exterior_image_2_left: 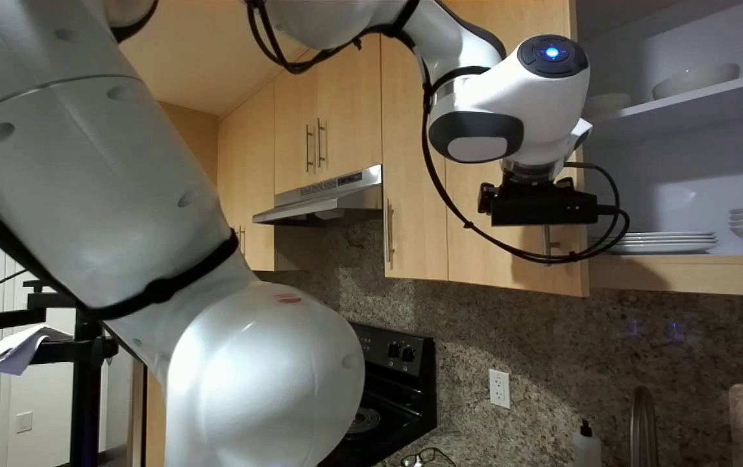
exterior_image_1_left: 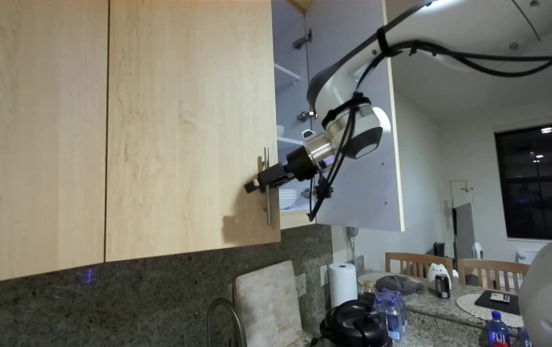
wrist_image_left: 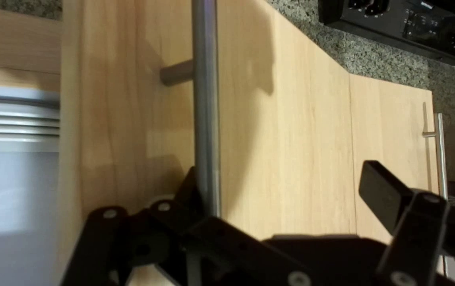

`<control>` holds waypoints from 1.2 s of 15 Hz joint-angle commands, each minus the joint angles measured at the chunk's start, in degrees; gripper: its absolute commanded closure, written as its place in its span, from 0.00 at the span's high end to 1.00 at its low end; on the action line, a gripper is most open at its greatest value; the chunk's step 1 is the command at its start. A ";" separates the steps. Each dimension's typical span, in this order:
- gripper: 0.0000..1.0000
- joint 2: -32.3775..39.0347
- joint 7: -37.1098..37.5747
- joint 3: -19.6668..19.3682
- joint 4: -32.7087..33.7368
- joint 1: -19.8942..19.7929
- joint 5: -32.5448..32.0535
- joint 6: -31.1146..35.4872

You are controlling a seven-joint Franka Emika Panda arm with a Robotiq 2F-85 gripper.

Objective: Open the left door of the first upper cabinet from the right

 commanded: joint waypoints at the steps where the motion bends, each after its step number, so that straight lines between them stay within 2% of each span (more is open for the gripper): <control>1: 1.00 -2.23 2.64 4.10 -6.26 3.21 1.68 -0.84; 9: 1.00 -4.88 3.65 7.47 -8.84 3.91 4.20 4.06; 18: 1.00 -6.35 5.24 13.78 -10.52 4.26 9.45 12.41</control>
